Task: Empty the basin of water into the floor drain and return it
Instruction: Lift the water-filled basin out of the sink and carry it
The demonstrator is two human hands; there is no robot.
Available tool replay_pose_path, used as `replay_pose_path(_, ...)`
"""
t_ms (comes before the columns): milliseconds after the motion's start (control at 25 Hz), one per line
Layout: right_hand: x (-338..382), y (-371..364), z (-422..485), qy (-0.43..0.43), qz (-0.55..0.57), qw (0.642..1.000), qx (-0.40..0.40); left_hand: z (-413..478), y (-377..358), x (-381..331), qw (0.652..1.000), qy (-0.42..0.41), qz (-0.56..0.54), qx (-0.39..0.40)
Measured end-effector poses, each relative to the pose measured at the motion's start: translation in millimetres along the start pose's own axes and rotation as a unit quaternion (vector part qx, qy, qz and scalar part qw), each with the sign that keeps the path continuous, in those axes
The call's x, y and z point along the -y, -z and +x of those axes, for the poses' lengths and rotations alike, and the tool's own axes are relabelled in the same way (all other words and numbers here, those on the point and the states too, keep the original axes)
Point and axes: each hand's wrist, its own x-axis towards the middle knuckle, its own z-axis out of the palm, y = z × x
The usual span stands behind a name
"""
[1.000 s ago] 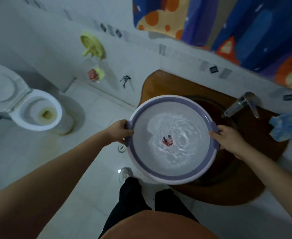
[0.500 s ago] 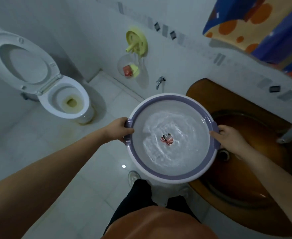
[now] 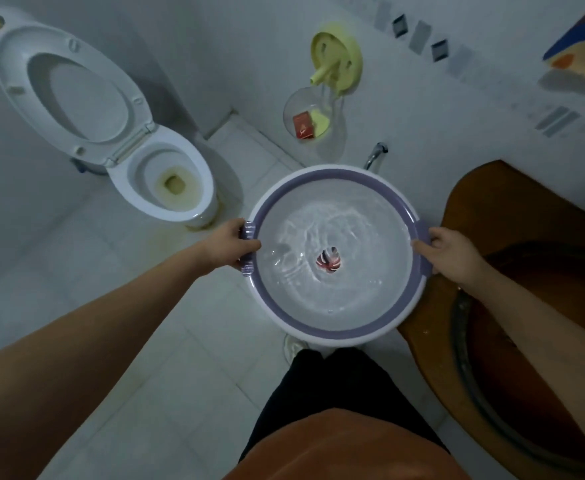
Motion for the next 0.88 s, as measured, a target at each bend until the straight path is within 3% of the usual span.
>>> replay_pose_path(400, 13, -12, 113, 0.001, -0.014, 0.999, 0.050, 60, -6, 15, 0.994, 0.073, -0.064, -0.052)
replay_pose_path(880, -36, -116, 217, -0.163, 0.084, 0.983, -0.016, 209, -10, 72, 0.995, 0.098, -0.028, -0.008)
